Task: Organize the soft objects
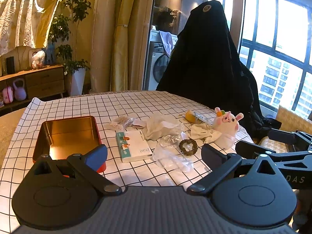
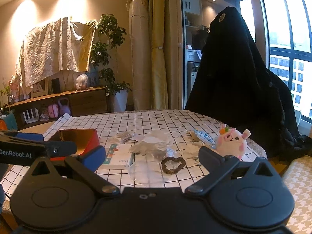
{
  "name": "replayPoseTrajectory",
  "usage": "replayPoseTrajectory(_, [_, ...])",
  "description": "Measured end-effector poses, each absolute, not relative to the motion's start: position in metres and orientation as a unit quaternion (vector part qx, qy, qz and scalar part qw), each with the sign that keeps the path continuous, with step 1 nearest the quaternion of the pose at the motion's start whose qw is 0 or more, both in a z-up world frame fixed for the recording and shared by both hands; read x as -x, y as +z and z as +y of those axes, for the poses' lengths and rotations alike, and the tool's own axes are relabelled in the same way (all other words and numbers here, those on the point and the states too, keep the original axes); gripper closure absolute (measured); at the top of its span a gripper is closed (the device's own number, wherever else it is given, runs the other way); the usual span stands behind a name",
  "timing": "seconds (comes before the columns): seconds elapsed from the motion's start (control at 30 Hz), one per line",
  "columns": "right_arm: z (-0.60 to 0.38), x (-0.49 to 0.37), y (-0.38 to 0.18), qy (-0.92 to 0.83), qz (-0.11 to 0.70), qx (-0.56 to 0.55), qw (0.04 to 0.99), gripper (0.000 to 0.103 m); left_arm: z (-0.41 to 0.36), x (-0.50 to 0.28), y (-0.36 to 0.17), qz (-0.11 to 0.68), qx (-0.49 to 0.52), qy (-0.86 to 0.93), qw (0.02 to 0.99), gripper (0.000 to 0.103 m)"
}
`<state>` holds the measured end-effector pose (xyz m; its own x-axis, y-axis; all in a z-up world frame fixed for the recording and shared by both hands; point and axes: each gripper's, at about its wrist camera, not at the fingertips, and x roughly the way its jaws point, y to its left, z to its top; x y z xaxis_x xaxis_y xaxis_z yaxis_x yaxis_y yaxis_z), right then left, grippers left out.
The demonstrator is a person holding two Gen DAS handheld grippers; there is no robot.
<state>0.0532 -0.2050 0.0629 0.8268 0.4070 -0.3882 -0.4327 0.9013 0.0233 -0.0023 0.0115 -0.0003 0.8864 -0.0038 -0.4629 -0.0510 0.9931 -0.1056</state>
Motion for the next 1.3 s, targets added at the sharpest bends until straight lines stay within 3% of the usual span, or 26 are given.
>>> replayPoseTrajectory(1.3, [-0.202,-0.064,0.058,0.214,0.185,0.04,0.958,0.001,0.014,-0.016,-0.007,0.239,0.054,0.011,0.969,0.0])
